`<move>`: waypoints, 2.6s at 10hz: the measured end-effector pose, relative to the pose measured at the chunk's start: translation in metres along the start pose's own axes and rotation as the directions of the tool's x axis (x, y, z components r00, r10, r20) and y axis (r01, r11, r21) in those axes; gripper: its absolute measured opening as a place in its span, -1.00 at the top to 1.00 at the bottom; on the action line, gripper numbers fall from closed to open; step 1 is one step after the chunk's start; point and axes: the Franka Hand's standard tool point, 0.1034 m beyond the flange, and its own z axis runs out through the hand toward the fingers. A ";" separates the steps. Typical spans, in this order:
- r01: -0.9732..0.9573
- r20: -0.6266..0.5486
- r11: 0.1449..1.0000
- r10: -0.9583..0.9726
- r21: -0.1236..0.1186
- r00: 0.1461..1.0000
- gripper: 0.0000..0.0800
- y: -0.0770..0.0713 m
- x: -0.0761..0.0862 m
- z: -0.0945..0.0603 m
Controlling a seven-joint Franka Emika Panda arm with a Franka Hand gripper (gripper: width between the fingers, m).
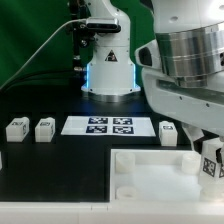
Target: Assemble one leg
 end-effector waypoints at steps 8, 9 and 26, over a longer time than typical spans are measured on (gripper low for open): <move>0.071 -0.006 0.997 -0.071 -0.005 0.997 -0.57 -0.002 -0.012 -0.001; 0.245 -0.006 0.969 -0.245 -0.040 0.969 -0.57 0.000 -0.013 -0.004; 0.582 -0.009 0.808 -0.585 -0.089 0.811 0.27 -0.002 0.005 0.002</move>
Offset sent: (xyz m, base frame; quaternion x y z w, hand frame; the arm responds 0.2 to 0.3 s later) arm 0.0000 0.0000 0.0000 0.0000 0.0000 0.0000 1.0000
